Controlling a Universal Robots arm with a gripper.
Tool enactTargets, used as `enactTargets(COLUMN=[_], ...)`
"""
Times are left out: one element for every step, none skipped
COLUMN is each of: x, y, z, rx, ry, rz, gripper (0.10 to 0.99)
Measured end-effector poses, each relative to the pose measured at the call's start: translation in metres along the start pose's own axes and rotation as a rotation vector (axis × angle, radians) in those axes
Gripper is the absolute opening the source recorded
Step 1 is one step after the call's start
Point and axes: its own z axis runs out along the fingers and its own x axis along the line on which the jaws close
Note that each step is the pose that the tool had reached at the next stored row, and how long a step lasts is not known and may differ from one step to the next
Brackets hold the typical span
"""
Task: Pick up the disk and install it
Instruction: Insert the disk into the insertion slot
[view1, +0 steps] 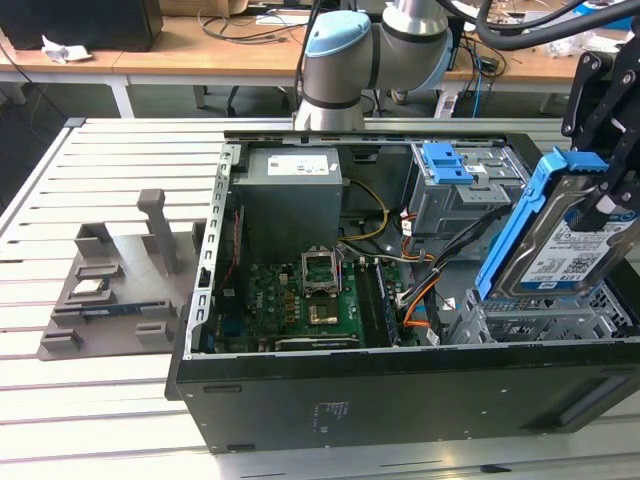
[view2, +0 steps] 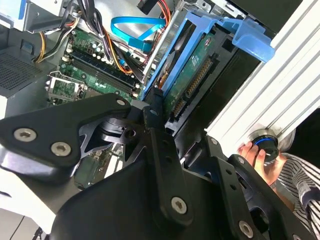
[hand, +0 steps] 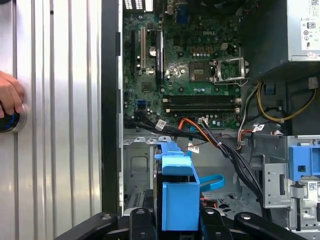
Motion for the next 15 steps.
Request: enactTargets(x=[-0.0004,-0.0005,-0.0005,-0.0005,-0.0006,-0.0007,-0.0007,-0.0008,-0.0009,-0.0010,-0.0012,-0.0012,-0.0012,-0.0012,-0.0012], y=[-0.0010,-0.0011,-0.0012,-0.0017,-0.0031,-0.0038,-0.0039,-0.0040,-0.0040,-0.0041,-0.0042,-0.0045,-0.0047,-0.0048,-0.0049], z=[0.0013,0.0018,0.0026,0.0041,0.0050,0.0058,0.0065,0.0075,0.0086,0.0097,0.0127,0.0186,0.0219,0.0244,0.0268], rx=[0.000,0.000,0.000,0.000,0.000,0.000,-0.001,-0.001,-0.001,-0.001,-0.002,-0.003,-0.004,-0.004,-0.005], ry=[0.0007,0.0010,0.0012,0.0013,0.0020,0.0028,0.0030,0.0030,0.0029,0.0029,0.0029,0.0031,0.0031,0.0030,0.0029], rz=[0.000,0.000,0.000,0.001,0.001,0.001,0.001,0.001,0.001,0.001,0.001,0.001,0.001,0.001,0.001], gripper=[0.365,0.365,0.365,0.365,0.365,0.365,0.365,0.365,0.365,0.365,0.365,0.365,0.365,0.365,0.365])
